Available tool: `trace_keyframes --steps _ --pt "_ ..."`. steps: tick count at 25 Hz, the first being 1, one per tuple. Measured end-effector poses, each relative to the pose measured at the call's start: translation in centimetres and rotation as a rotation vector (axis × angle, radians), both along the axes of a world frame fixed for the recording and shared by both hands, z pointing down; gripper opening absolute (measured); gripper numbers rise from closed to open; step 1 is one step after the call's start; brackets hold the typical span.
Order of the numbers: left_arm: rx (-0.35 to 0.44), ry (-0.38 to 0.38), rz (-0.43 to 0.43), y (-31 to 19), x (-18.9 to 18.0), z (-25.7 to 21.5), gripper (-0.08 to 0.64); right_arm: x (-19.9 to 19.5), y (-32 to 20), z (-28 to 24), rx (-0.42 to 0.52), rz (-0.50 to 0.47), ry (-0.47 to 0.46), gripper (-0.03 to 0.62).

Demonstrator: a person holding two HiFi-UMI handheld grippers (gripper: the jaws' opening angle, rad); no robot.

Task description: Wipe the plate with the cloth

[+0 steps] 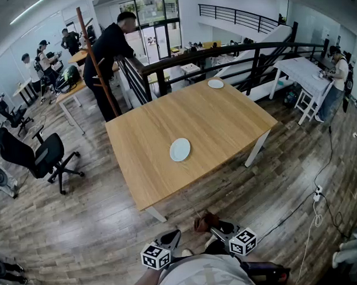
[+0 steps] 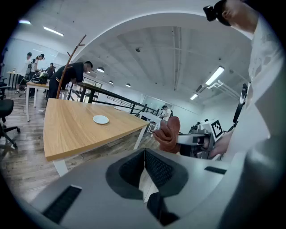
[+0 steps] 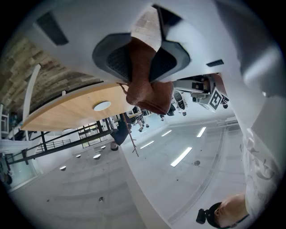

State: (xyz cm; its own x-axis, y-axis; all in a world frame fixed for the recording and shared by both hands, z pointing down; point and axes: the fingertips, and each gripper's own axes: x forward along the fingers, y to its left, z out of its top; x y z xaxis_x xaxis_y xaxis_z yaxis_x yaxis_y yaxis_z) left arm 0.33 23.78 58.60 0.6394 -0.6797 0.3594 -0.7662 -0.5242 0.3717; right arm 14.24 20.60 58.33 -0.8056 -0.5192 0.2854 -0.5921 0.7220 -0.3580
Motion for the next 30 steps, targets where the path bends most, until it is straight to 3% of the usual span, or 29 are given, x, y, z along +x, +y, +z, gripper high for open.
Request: trace_keyframes --steps 18,30 --pt "-0.030 0.003 0.054 2.9 -0.6 1.1 0.014 0.1 3.1 1.4 -0.039 0.074 0.036 0.126" --pt "-0.039 0.016 0.017 3.3 -2.4 1.4 0.013 -1.9 2.5 1.0 -0.042 0.047 0.045 0.126"
